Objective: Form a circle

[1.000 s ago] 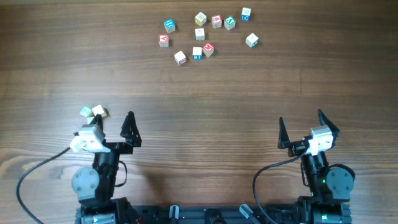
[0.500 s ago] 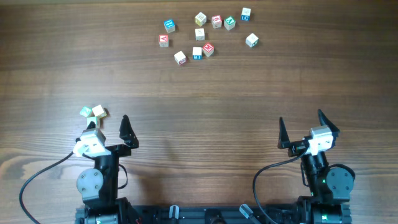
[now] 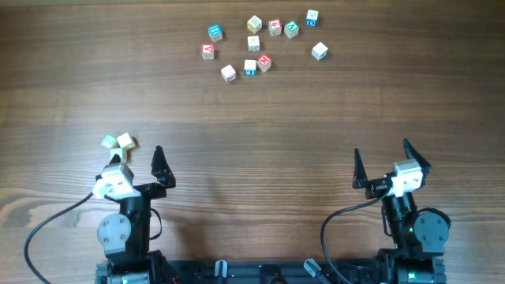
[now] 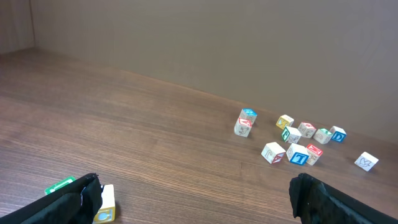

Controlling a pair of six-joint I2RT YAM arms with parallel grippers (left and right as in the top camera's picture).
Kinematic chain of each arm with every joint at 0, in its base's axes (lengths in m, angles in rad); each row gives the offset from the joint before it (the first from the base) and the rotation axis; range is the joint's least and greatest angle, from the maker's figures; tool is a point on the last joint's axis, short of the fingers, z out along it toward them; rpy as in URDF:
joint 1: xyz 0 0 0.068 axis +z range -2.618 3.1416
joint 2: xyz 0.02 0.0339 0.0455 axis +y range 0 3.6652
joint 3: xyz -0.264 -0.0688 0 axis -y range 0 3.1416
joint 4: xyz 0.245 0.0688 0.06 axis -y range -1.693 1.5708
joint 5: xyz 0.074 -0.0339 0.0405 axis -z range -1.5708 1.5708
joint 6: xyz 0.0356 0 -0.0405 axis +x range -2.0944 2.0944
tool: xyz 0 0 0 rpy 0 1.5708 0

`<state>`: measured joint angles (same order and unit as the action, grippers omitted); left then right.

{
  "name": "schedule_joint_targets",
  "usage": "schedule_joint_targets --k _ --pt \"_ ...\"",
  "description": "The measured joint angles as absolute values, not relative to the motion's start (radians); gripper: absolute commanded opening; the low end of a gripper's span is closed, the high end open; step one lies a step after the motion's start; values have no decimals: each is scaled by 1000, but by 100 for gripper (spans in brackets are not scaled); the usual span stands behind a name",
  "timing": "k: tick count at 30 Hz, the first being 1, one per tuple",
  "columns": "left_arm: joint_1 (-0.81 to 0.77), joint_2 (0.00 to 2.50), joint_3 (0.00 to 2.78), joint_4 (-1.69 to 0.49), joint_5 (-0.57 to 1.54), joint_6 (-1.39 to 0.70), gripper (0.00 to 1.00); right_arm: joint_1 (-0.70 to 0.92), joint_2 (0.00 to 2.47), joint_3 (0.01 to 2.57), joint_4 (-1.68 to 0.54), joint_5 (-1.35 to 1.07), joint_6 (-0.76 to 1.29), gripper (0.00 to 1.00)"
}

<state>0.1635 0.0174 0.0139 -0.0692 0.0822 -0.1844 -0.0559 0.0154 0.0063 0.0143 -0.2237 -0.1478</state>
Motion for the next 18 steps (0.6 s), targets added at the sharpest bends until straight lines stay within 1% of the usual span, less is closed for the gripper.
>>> schedule_joint_targets --k 10,18 --pt "163 17 14 -69 79 -184 100 -59 15 6 14 -224 -147 100" --pt "163 17 14 -69 78 -184 100 -88 15 6 14 -224 -98 100"
